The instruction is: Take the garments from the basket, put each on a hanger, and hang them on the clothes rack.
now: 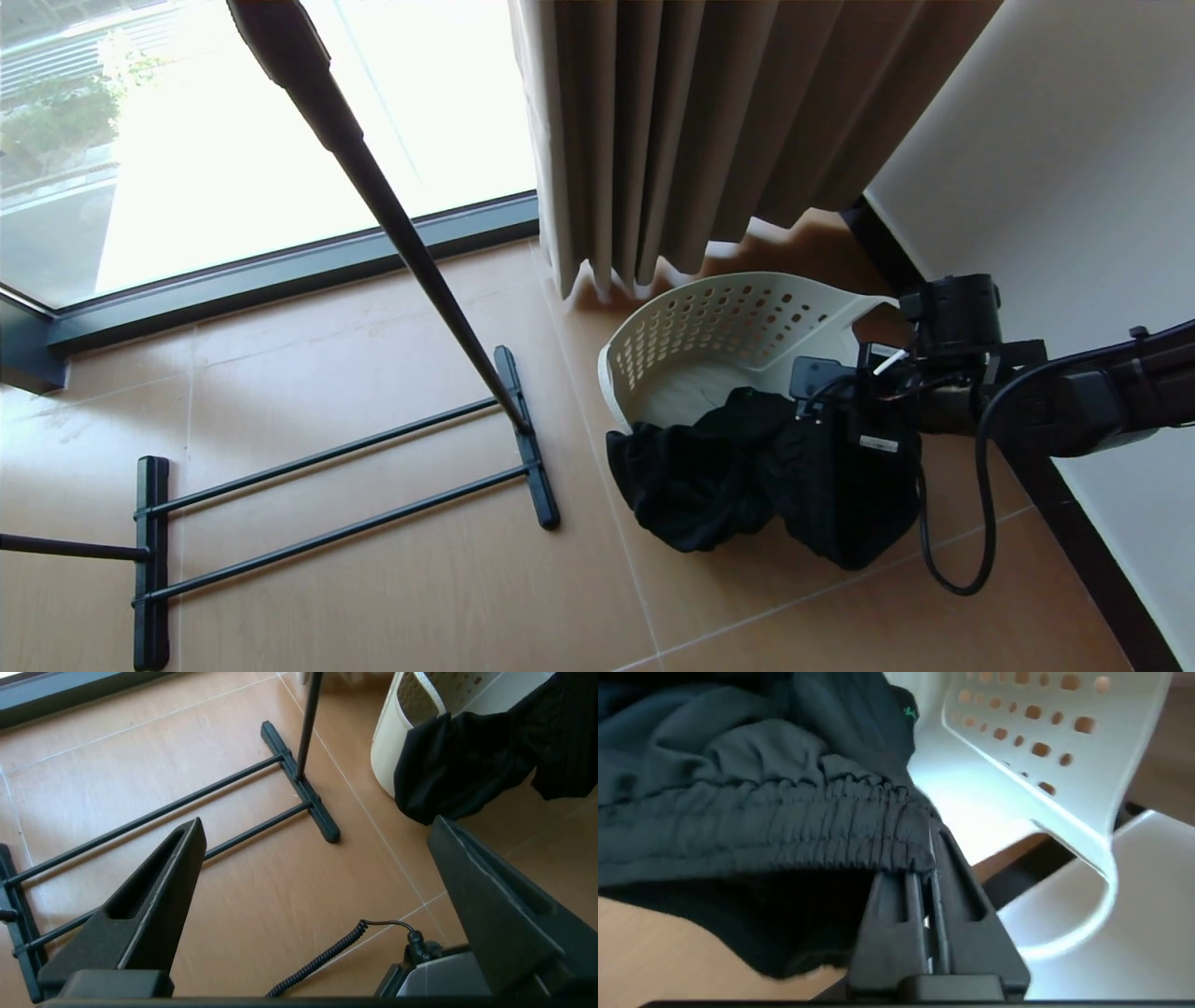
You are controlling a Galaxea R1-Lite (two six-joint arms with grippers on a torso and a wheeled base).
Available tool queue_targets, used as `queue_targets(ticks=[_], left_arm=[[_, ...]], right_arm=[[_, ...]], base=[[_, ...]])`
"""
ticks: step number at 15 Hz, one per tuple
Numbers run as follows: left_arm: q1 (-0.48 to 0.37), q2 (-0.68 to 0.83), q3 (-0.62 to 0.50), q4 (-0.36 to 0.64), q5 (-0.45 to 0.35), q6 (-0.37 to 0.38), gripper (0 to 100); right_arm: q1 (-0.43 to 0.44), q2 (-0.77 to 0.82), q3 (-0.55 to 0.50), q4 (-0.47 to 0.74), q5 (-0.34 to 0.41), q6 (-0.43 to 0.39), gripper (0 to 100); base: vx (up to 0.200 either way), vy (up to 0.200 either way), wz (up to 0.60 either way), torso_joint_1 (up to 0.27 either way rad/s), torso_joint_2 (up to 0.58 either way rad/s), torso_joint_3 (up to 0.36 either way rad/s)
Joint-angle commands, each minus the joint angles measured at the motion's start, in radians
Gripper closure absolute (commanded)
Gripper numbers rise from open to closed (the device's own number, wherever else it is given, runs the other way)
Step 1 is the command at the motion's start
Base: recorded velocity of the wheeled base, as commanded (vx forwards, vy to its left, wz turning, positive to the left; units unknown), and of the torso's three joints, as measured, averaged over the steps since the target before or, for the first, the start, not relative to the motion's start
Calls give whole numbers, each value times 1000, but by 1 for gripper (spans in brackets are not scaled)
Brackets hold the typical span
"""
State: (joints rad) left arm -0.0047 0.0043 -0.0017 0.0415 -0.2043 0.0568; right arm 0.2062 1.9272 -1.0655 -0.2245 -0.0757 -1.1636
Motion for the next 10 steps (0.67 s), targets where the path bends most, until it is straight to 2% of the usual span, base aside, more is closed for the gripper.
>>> queue_targets(ticks=[1,2,4,5,6,7,10], left_arm=[[0,-1,0,0,0,0,0],[0,-1,0,0,0,0,0],[0,-1,0,0,2,-2,0],[0,-1,-1,0,2,-2,0],[0,-1,0,0,2,0,0],[0,-1,0,0,0,0,0],[0,-1,0,0,-1,0,0]], right_arm=[[6,-160,62,5,2,18,100],[15,-318,133,14,4,96,100],[47,-453,176,48,2,170,100],[65,-600,183,132,2,252,100],[70,-639,182,155,2,275,100],[82,-743,176,195,-2,352,100],[125,-889,183,200,-4,556,100]], base=[[0,0,0,0,0,0],[0,0,0,0,0,0],[0,0,0,0,0,0],[0,0,0,0,0,0],[0,0,0,0,0,0],[0,0,0,0,0,0],[0,0,0,0,0,0]])
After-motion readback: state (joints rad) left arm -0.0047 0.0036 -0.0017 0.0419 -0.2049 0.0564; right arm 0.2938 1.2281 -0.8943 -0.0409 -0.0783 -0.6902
